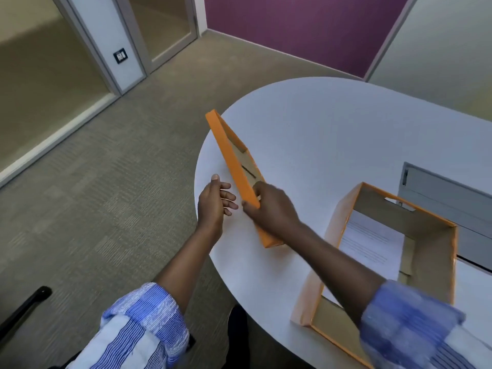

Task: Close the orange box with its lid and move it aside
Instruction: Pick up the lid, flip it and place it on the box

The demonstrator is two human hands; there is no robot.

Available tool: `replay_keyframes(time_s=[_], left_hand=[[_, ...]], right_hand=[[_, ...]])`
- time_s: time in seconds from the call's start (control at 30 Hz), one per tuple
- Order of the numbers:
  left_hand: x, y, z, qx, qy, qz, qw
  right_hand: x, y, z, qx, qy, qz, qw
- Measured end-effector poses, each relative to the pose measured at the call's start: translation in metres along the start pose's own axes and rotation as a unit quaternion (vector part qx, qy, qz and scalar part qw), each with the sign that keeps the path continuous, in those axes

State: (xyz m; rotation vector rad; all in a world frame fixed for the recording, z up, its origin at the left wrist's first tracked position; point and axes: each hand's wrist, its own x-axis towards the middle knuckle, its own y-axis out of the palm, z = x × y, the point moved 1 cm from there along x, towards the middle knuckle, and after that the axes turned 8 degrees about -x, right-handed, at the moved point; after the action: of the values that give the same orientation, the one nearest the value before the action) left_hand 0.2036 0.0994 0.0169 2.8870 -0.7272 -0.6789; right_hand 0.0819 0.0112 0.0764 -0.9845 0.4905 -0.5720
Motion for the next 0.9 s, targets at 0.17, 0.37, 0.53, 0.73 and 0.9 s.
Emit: replay_keyframes(time_s=[0.17,0.37,0.53,0.73,0.9], left_hand=[[0.008,0.018,-0.004,0.051,0.006,-0.063,0.997],[0.022,0.035,-0.015,0.084,-0.001,-0.155,0.984],[0.035,0.057,-0.033,0.049,-0.024,-0.133,0.99],[0.013,0.11,-0.036,-0.103,-0.102,0.017,0.989],[-0.014,0.159,-0.02,-0.034,-0.064,0.069,0.995]], right_hand=[[0.0,-0.078,-0.02,0.084,0.01,-0.012,0.996],[-0.035,-0.17,-0.059,0.145,-0.007,0.031,0.989],[-0.063,-0.223,-0.112,0.195,0.008,0.043,0.98],[-0.101,-0.248,-0.199,0.342,0.068,0.054,0.936],[-0.144,-0.264,-0.267,0.347,0.186,0.048,0.918]])
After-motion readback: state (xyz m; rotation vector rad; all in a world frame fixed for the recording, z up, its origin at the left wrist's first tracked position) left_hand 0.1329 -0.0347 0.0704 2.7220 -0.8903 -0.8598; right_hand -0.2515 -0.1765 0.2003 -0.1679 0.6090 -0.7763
